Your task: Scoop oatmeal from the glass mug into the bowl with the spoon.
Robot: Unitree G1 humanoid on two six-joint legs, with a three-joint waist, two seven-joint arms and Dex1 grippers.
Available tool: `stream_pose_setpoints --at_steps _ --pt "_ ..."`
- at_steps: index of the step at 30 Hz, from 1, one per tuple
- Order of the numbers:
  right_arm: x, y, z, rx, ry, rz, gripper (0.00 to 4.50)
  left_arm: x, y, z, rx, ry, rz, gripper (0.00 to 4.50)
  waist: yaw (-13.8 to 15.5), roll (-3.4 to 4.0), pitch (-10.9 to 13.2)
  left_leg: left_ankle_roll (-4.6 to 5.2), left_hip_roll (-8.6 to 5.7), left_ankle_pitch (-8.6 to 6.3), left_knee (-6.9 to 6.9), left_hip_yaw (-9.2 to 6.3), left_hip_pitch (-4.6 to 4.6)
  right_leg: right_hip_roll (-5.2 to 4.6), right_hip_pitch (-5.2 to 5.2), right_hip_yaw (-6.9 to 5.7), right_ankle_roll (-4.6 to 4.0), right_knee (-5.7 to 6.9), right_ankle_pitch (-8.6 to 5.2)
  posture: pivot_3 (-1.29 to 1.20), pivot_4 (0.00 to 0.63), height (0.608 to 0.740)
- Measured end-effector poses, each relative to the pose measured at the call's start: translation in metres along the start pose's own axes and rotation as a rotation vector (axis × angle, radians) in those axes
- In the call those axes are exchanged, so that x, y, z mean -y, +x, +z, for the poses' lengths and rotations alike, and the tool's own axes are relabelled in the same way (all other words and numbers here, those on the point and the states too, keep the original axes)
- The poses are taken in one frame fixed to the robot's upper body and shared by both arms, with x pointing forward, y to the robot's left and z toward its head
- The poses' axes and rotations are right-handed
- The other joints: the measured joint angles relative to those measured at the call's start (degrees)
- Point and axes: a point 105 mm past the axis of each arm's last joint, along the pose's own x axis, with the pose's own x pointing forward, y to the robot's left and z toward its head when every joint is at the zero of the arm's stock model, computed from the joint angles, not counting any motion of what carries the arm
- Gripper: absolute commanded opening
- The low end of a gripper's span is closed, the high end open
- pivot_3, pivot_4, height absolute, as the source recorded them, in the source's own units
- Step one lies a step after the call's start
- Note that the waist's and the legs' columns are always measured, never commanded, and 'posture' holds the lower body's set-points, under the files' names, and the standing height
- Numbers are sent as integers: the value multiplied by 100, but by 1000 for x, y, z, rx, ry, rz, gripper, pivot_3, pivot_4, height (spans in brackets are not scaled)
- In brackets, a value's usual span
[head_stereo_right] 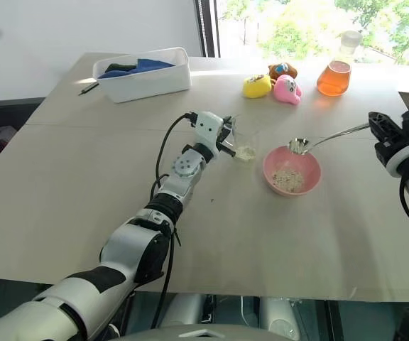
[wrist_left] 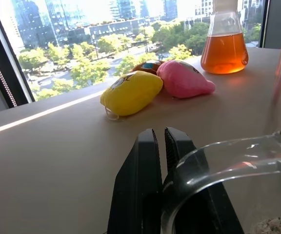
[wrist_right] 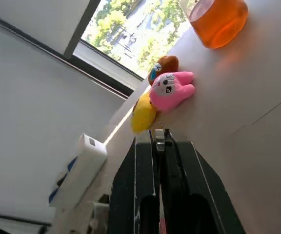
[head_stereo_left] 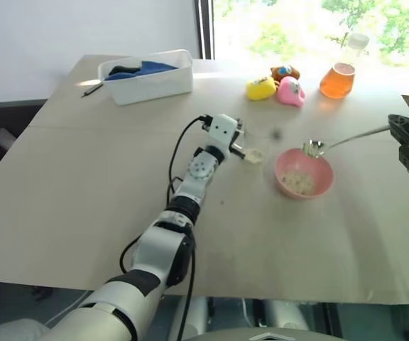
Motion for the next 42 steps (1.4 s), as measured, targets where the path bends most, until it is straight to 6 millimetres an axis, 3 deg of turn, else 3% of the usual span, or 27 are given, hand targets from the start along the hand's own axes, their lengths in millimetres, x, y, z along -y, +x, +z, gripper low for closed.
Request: stream_pose_setpoints --at_steps 4,6,11,13,17,20,23,25,28,30,35,42 --pt "-7 12 -18 -101 -230 3 0 -1 0 0 0 0 7 87 6 1 0 0 0 0 2 -2 -1 4 0 -1 0 1 0 0 150 740" --pt "-24 19 -27 -160 -499 28 0 -1 0 0 0 0 10 87 10 2 0 0 0 0 3 -4 -3 3 -1 -2 0 0 0 0 150 740" --pt "-72 15 -43 -214 -938 207 0 1 0 0 2 2 5 87 43 1 0 0 0 0 11 -17 -8 3 1 -14 0 -3 0 0 150 740" --pt "-80 14 -57 -259 -1024 271 0 1 0 1 4 2 4 87 58 0 0 1 -1 0 19 -17 -10 1 2 -13 0 -2 0 0 150 740" --pt "-78 15 -58 -274 -1060 276 0 2 0 1 5 0 3 87 107 0 1 2 -2 -1 32 -16 -16 -2 2 -15 3 -2 1 0 150 740" --pt "-68 17 -53 -256 -988 245 0 2 0 0 4 -1 4 87 150 -2 1 2 -1 -1 36 -17 -17 -2 3 -16 3 -1 1 0 150 740" --pt "-50 28 -27 -137 -719 147 0 2 -1 -1 2 -2 9 87 159 -3 -1 1 -1 -1 42 -15 -15 -2 6 -17 7 6 4 0 150 740" --pt "-49 29 -21 -110 -682 133 0 2 -1 -1 3 -2 9 87 159 -3 -1 1 -1 -1 43 -15 -15 -2 6 -16 7 6 4 0 150 740" --pt "-78 39 -3 20 -361 219 0 1 -2 -2 3 0 15 87 84 1 -3 1 2 -1 42 -11 -6 3 3 -3 7 18 4 0 150 740" --pt "-101 38 1 44 -267 298 0 4 -2 -1 7 -5 10 87 87 1 -2 1 7 -1 41 -16 -9 5 3 -14 7 18 4 0 150 740" --pt "-124 41 -18 -19 -127 394 0 2 -3 -2 6 -3 25 87 87 1 -3 2 4 -1 45 -7 -10 -4 4 -9 7 18 4 0 150 740" --pt "-118 53 -43 -73 -205 365 0 -1 -6 1 20 28 23 87 68 1 -3 2 5 -1 45 -11 -12 -2 4 -12 7 18 4 0 150 740"
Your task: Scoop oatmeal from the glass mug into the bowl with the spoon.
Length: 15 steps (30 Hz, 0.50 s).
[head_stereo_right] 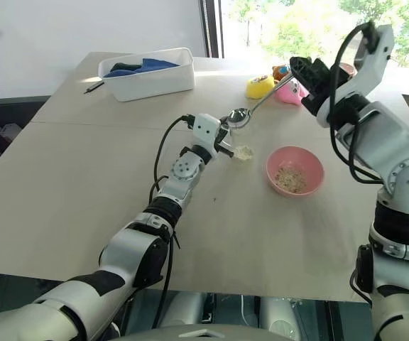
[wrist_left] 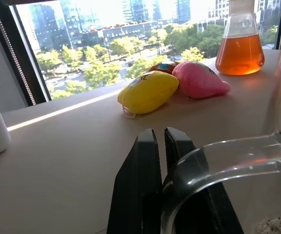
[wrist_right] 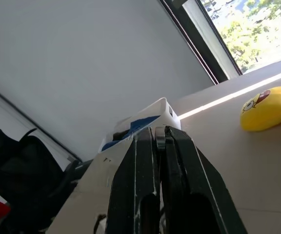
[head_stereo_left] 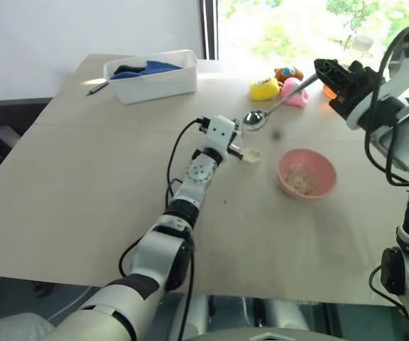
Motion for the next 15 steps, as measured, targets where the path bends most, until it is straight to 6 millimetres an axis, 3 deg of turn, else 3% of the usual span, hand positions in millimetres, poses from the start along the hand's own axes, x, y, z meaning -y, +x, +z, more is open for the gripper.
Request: stream_pose_setpoints --at_steps 6,13,15 --pt "22 5 -13 -25 -52 -51 0 6 -4 5 31 52 -42 87 -17 0 0 0 -1 0 0 0 0 0 0 0 0 0 0 0 150 740" --pt "21 11 -19 -42 -207 -37 2758 -3 -9 -1 -6 -15 11 53 -50 0 0 0 0 0 0 -1 1 1 0 0 0 0 0 0 150 740" --pt "20 13 -15 -15 -210 -43 2758 -8 -12 -3 -19 -24 27 53 -68 1 0 0 0 0 0 0 3 1 0 3 0 2 0 0 150 740"
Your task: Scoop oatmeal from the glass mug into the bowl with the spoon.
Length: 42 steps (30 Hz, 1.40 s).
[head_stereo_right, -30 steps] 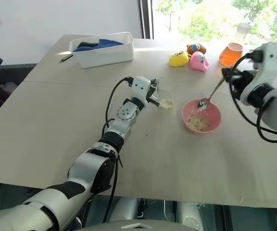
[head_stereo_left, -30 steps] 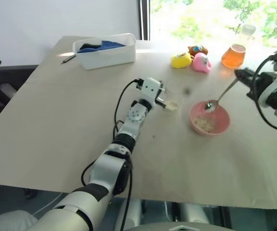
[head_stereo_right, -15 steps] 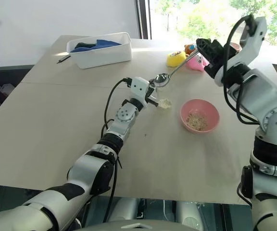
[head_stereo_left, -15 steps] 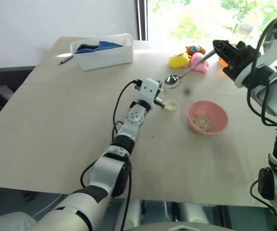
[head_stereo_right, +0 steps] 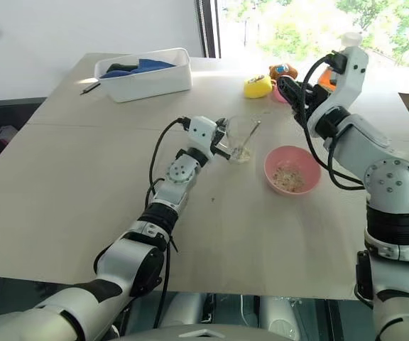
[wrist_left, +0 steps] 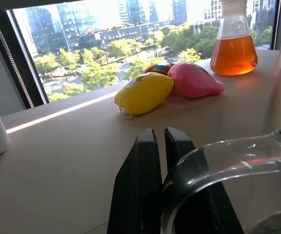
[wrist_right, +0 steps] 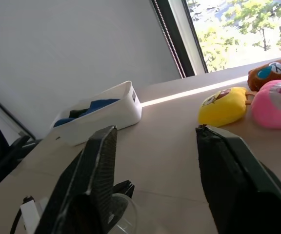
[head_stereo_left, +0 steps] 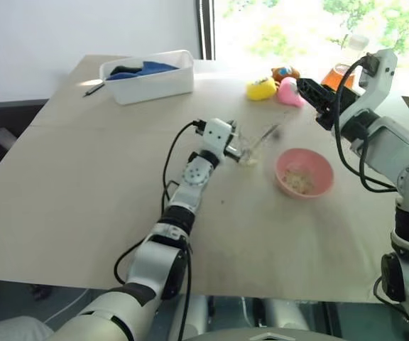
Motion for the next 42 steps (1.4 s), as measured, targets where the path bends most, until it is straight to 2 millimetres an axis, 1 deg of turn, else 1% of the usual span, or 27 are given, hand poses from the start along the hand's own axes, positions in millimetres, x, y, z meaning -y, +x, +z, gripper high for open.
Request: stream_pose_setpoints --at_steps 2,4,5,6,7,9,11,12,15,17,19,20,21,22,23,24,27,30,36,42 --pt "-1 -1 14 61 32 6 2758 -7 -5 -2 -12 -5 16 53 -8 0 0 0 3 0 0 -1 3 2 0 1 0 4 0 0 150 740" --pt "0 -3 20 82 34 6 2758 -12 -10 -2 -18 -5 23 53 -11 1 -1 0 5 0 0 1 4 2 0 3 0 4 0 0 150 740" --pt "5 -6 26 105 36 -7 2758 -18 -16 -4 -25 -13 34 53 -14 1 -1 0 7 0 -1 5 4 1 0 7 0 14 0 0 150 740" --pt "7 -8 29 113 37 -15 2758 -21 -19 -4 -30 -17 41 53 -15 1 -1 0 9 0 -2 5 6 1 0 7 0 29 0 0 150 740" --pt "14 -13 30 125 45 -36 2758 -30 -28 -6 -46 -28 65 53 -16 1 -1 0 11 0 -1 6 7 1 0 9 0 31 0 0 150 740" --pt "22 -16 22 106 51 -66 2758 -39 -39 -8 -67 -38 93 53 -26 3 -2 0 18 0 -1 10 13 0 0 21 0 34 0 0 150 740" --pt "25 -17 16 91 56 -77 2758 -43 -47 -8 -90 -41 113 53 -37 5 -4 0 20 0 -2 11 16 1 -1 24 -1 44 0 0 150 740" --pt "27 -18 13 83 60 -83 2758 -48 -56 -8 -108 -44 134 53 -45 8 -5 -1 21 0 -1 11 19 0 -1 31 -1 50 -1 0 150 740" --pt "25 -17 9 80 71 -76 2758 -60 -69 -12 -152 -78 194 53 -41 14 -9 0 20 0 2 11 29 9 -1 32 -2 50 -1 0 150 740" --pt "24 -16 8 80 77 -72 2758 -63 -72 -14 -161 -97 213 53 -41 16 -10 0 19 -1 4 18 36 14 0 39 -2 51 -1 0 150 740" --pt "23 -15 6 76 83 -67 2834 -65 -74 -15 -169 -110 224 773 -41 16 -12 1 18 -1 5 24 42 18 0 44 -2 55 -1 0 150 740" --pt "22 -15 5 73 83 -63 2834 -66 -75 -18 -183 -109 229 904 -41 19 -13 2 18 -2 5 27 45 18 0 47 -2 56 -1 0 150 740" --pt "21 -14 4 67 83 -55 2834 -67 -79 -27 -218 -112 234 1528 -42 20 -14 2 18 -2 4 29 45 21 0 51 -2 57 -1 0 150 740" --pt "20 -14 3 63 83 -49 2834 -67 -83 -33 -241 -116 239 1693 -40 20 -14 2 18 -2 4 26 43 22 0 49 -2 56 -1 0 150 740" --pt "20 -14 2 61 82 -45 2834 -68 -84 -35 -248 -115 245 2339 -21 20 -14 2 19 -1 4 22 40 21 0 45 -2 55 -1 0 150 740" --pt "20 -13 2 59 83 -43 2834 -70 -85 -35 -249 -113 250 2820 -1 20 -14 2 18 -1 5 22 38 19 -1 44 -2 54 -1 0 150 740" --pt "19 -13 1 58 83 -40 2834 -70 -88 -37 -247 -105 252 4068 30 20 -14 1 14 -1 12 15 27 10 -1 39 -2 53 -1 0 150 740" --pt "18 -13 0 57 84 -33 2834 -70 -89 -35 -238 -73 241 4068 38 20 -14 1 6 -1 14 12 19 2 -1 36 -2 53 -1 0 150 740" --pt "18 -12 0 57 85 -29 2834 -77 -88 -22 -170 11 250 4068 25 20 -13 2 6 -2 13 6 18 3 -2 36 -2 51 -1 0 150 740" --pt "19 -12 -5 51 94 -32 2834 -77 -78 -8 -126 66 233 4068 28 20 -13 3 3 -2 13 6 14 2 -2 33 -2 52 -1 0 150 740"
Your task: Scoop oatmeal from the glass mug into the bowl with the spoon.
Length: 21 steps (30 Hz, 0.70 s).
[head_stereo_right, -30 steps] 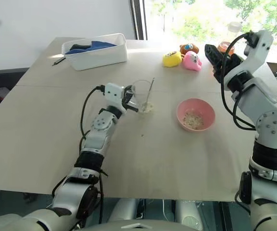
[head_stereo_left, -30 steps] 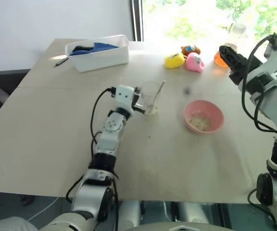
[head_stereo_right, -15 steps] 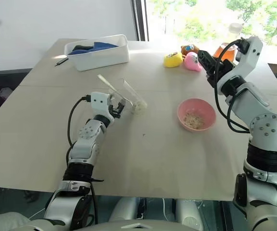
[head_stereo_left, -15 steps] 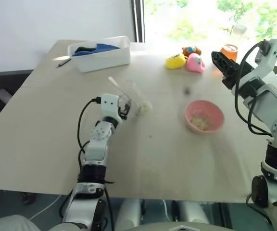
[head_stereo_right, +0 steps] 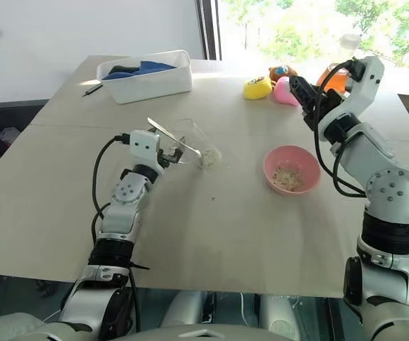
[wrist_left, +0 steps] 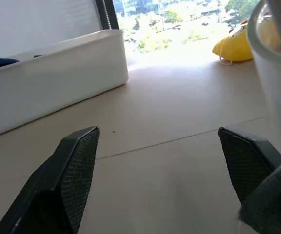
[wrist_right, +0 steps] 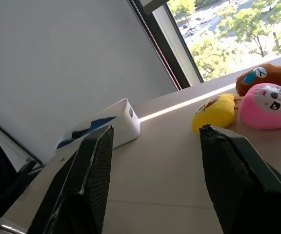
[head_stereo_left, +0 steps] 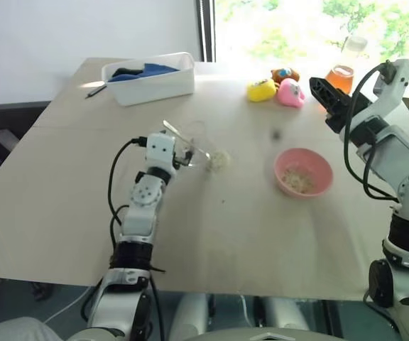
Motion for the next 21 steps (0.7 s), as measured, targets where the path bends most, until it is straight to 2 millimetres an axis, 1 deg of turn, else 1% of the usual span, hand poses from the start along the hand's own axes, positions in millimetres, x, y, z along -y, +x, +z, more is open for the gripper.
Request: stream_pose_setpoints --at_steps 4,9,16,21 --pt "1 -1 -2 -3 3 -5 2834 5 4 6 16 8 -23 4068 -8 0 0 0 0 0 0 0 1 0 0 -1 0 -1 0 0 150 740" --pt "5 -2 -6 -11 11 -16 2834 9 4 6 16 10 -38 4068 -20 0 0 0 2 0 -1 0 1 2 -2 0 0 -4 0 0 150 740" --pt "4 -4 -3 0 6 -15 2834 10 4 4 12 9 -44 4068 -15 0 0 0 2 0 -1 0 1 2 -2 -1 0 -9 0 0 150 740" --pt "6 -5 -5 -4 8 -22 2834 11 3 3 11 8 -48 4068 -16 0 0 0 2 0 -2 0 0 2 -2 0 0 -10 0 0 150 740"
